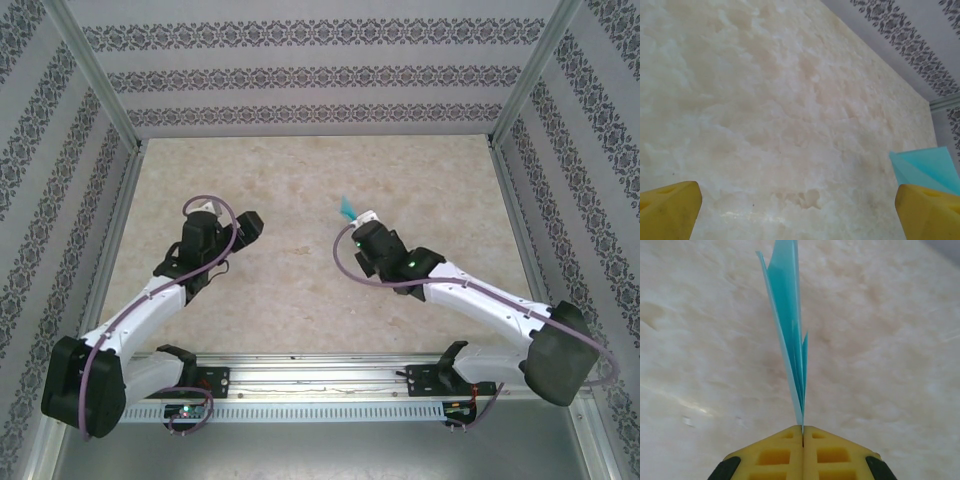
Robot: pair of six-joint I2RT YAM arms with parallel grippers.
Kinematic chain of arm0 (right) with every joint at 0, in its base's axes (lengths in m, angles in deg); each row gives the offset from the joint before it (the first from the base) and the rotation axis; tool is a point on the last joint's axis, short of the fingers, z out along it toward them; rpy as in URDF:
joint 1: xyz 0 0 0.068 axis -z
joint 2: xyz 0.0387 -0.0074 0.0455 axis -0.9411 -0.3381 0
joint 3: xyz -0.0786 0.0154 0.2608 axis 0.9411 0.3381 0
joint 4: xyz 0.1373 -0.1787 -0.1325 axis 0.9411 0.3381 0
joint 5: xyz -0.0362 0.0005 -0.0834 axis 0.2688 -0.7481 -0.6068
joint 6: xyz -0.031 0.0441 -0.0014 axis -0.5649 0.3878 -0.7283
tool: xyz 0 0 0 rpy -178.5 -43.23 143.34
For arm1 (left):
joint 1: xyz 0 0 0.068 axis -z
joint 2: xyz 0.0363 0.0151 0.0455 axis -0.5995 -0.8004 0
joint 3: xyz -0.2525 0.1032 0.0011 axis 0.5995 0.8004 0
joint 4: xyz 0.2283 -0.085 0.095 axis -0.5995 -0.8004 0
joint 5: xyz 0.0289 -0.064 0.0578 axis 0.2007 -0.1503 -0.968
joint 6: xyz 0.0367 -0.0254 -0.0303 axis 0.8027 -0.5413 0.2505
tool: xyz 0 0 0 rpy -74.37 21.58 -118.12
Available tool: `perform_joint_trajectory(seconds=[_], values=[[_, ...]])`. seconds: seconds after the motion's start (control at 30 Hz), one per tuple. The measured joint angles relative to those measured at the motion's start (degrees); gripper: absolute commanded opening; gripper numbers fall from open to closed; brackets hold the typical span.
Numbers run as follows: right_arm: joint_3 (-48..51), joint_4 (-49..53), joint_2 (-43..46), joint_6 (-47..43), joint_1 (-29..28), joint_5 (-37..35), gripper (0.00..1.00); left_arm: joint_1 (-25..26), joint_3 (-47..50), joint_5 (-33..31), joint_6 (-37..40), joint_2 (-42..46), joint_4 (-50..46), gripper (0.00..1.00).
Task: Fold a paper plane with a square sheet of paper (pick it up from the middle)
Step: Turn over the paper at the center of the table.
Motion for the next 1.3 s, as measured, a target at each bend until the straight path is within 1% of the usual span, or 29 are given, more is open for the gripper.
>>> perform_joint_trajectory(seconds=[0.1, 0.17, 0.27, 0.33, 0.37, 0.43, 0.47, 0.57, 0.6, 0.67, 0.73, 0.8, 0.83, 0.9, 0.97, 1.0, 1.03, 1.07, 1.13, 1.2, 1.3], values=[[0.0, 0.5, -2.5, -2.1, -3.0, -7.1, 0.04, -1.1, -1.1, 0.2, 0.7, 0.7, -0.1, 0.99], [0.0, 0.5, -4.7, -3.1, -5.1, -10.0, 0.04, -2.0, -1.2, -0.1, 1.1, 2.4, -0.5, 1.00], [-0.6, 0.9, -9.9, -3.7, -8.6, -11.4, 0.05, -3.4, 1.5, -1.5, 1.4, 7.8, 0.9, 1.00], [-1.8, 1.6, -14.1, -3.9, -10.8, -10.9, 0.08, -4.2, 4.9, -2.0, 1.4, 12.2, 2.9, 1.00], [-2.8, 2.1, -16.5, -4.0, -11.8, -9.4, 0.09, -4.5, 6.1, -2.1, 1.4, 13.9, 3.0, 1.00], [-5.3, 3.5, -20.3, -4.2, -13.4, -4.7, 0.10, -4.7, 6.7, -2.0, 1.8, 15.1, 2.6, 1.00], [-7.0, 4.3, -22.3, -4.2, -14.2, -1.8, 0.12, -4.8, 6.4, -1.8, 2.1, 14.9, 2.4, 1.00], [-12.2, 5.6, -26.2, -3.4, -15.1, 7.7, 0.27, -4.9, 5.1, -0.4, 3.2, 13.3, 2.4, 0.99], [-13.7, 5.7, -26.9, -3.1, -15.1, 10.7, 0.33, -4.9, 4.8, 0.2, 3.3, 12.6, 2.5, 0.96], [-15.8, 5.5, -27.1, -1.6, -14.6, 16.9, 0.35, -4.9, 4.5, 1.5, 3.5, 11.3, 2.6, 0.90], [-16.0, 4.2, -26.0, 0.6, -12.7, 24.5, 0.38, -4.9, 4.3, 3.2, 3.6, 9.9, 2.9, 0.82], [-13.8, 0.8, -23.1, 4.3, -8.8, 32.4, 0.38, -4.9, 3.7, 5.5, 3.5, 7.5, 3.0, 0.70], [-12.2, -1.0, -21.4, 6.2, -6.6, 35.4, 0.37, -4.9, 3.3, 6.6, 3.6, 6.4, 3.0, 0.64], [-7.8, -5.6, -17.0, 11.0, -0.2, 42.0, 0.29, -4.9, 2.0, 9.3, 3.3, 3.3, 3.1, 0.49], [-4.7, -9.8, -14.7, 15.4, 5.4, 47.6, 0.17, -4.9, 0.7, 12.3, 2.5, 0.0, 3.6, 0.40], [-3.8, -11.9, -14.6, 17.5, 7.8, 50.2, 0.14, -4.9, 0.0, 14.1, 1.9, -1.9, 3.9, 0.32], [-3.3, -13.6, -15.0, 19.5, 9.2, 52.2, 0.12, -4.9, -0.6, 15.5, 1.4, -3.5, 3.8, 0.27], [-3.0, -15.5, -15.9, 21.5, 10.4, 54.7, 0.09, -4.8, -1.4, 17.1, 0.8, -5.6, 3.8, 0.26], [-3.0, -18.4, -18.6, 24.7, 11.2, 58.6, 0.06, -4.3, -2.6, 19.8, -0.3, -9.6, 3.8, 0.22], [-3.7, -20.0, -22.4, 27.4, 10.6, 61.8, 0.05, -3.5, -3.3, 22.2, -1.4, -13.1, 3.8, 0.21], [-5.2, -21.1, -27.9, 30.0, 8.6, 64.2, 0.04, -1.7, -3.4, 25.0, -2.8, -17.1, 3.7, 0.21]])
